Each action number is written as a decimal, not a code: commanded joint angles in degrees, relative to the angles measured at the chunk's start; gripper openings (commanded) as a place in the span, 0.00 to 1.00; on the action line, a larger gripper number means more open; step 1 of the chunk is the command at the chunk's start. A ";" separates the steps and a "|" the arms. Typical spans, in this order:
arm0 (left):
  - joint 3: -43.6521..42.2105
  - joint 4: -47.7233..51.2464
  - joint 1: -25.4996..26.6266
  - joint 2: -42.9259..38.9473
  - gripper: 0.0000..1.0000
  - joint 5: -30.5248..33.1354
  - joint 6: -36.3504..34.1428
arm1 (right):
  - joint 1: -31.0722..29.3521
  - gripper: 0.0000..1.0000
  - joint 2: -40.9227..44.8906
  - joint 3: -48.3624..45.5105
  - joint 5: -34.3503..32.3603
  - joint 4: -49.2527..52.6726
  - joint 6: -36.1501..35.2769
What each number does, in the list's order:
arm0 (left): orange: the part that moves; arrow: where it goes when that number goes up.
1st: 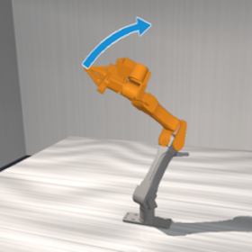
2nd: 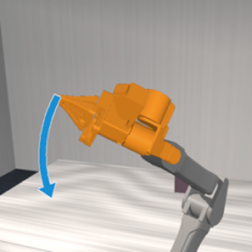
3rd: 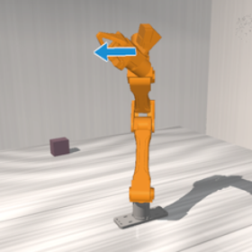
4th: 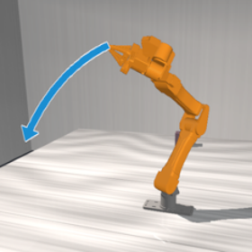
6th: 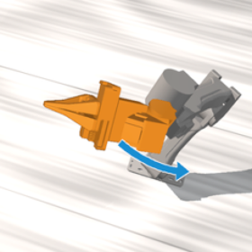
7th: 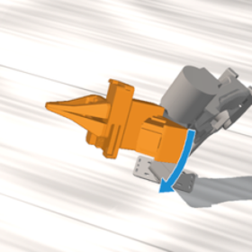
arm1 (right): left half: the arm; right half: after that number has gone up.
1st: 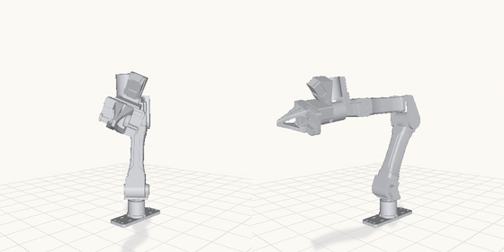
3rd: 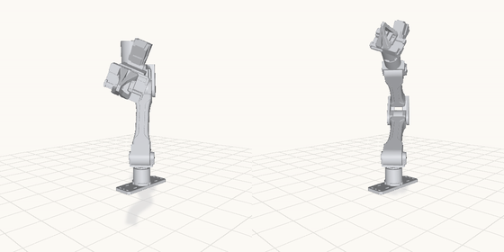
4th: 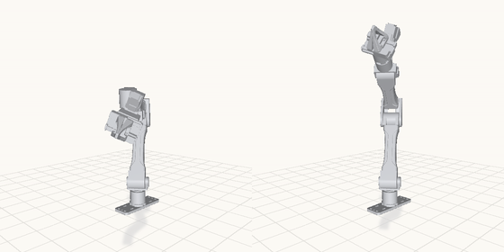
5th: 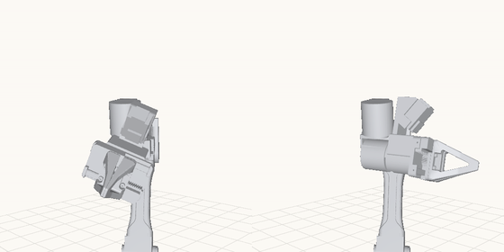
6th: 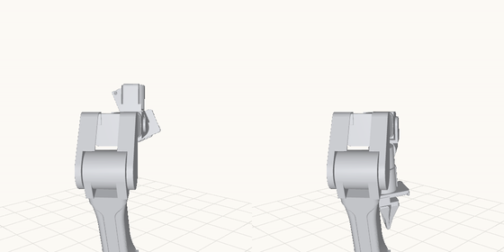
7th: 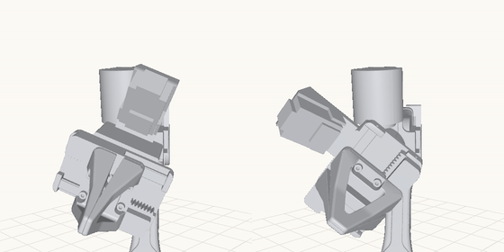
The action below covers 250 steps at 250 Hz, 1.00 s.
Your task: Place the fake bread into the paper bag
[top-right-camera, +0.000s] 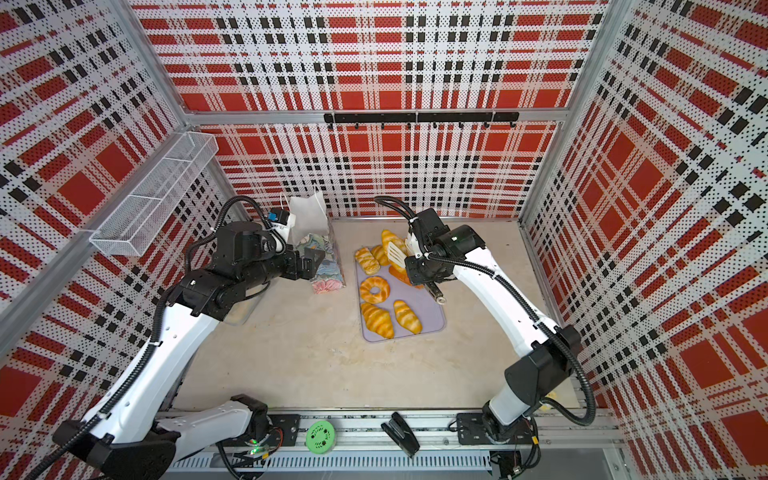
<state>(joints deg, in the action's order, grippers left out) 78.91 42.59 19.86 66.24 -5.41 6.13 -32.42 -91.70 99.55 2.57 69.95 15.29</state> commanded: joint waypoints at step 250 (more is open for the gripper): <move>3.32 3.87 -15.87 4.32 0.99 -4.34 4.36 | -6.52 0.36 -11.45 20.02 13.10 -20.44 3.32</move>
<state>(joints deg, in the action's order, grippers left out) 82.78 46.22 5.85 69.84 -7.81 8.32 -38.37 -102.43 116.68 12.43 58.37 17.85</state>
